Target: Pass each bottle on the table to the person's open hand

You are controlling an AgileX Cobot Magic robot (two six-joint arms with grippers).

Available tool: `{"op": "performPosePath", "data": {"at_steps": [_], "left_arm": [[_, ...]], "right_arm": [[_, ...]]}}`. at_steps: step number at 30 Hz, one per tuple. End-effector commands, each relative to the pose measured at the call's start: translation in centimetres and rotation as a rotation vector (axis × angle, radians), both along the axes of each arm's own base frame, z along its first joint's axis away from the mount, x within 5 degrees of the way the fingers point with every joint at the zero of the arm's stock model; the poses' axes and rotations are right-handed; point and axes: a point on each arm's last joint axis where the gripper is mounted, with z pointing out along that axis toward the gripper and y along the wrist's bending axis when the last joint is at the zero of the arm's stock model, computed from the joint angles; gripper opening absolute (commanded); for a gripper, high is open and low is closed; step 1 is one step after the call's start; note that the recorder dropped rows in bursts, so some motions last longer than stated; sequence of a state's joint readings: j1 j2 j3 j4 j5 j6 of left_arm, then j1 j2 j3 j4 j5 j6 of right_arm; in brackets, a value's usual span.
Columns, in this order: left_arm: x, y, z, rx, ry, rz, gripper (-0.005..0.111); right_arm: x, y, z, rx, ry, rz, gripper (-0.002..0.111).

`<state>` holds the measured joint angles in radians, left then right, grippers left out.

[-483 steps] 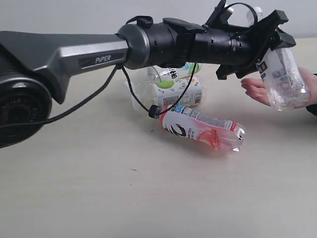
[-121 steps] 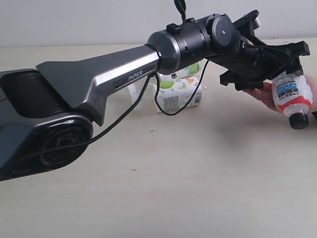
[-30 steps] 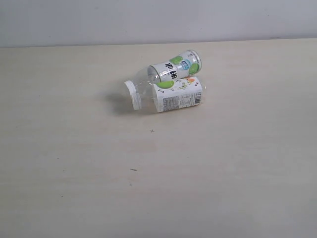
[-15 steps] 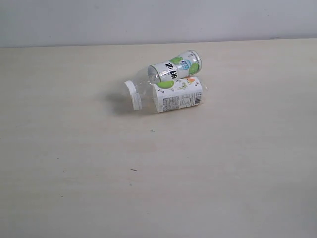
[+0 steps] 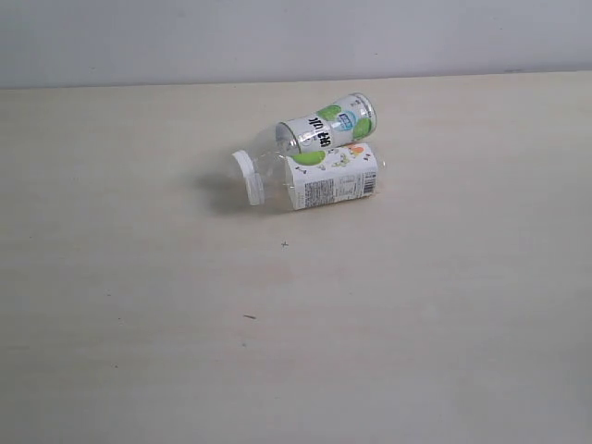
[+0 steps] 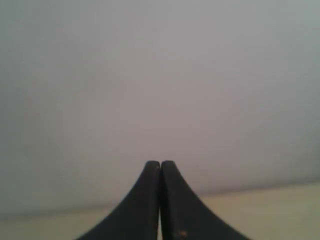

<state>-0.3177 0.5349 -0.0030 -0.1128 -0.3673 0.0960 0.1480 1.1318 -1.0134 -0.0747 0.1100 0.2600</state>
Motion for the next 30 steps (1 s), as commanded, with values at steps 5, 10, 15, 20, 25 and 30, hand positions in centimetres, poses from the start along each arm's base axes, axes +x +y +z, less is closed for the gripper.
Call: {"op": "performPosePath", "data": {"at_steps": [5,10,15,20,25,30], "left_arm": [[-0.1,0.1,0.0,-0.003,-0.001,0.006,0.001],[-0.1,0.1,0.0,-0.003,-0.001,0.006,0.001],[-0.1,0.1,0.0,-0.003,-0.001,0.006,0.001],[-0.1,0.1,0.0,-0.003,-0.001,0.006,0.001],[-0.1,0.1,0.0,-0.003,-0.001,0.006,0.001],[-0.1,0.1,0.0,-0.003,-0.001,0.006,0.001]], "right_arm": [[11.0,3.7,-7.7,-0.666,0.744,0.511,0.000],[12.3,9.1,-12.0,-1.041,0.703,1.183,0.000],[12.9,13.9,-13.6,-1.218,0.547,1.396,0.002],[12.9,16.6,-14.8,-1.261,0.505,1.472,0.028],[12.3,19.1,-16.5,-1.332,0.428,1.564,0.062],[12.7,21.0,-18.0,-1.348,0.373,1.522,0.078]]}}
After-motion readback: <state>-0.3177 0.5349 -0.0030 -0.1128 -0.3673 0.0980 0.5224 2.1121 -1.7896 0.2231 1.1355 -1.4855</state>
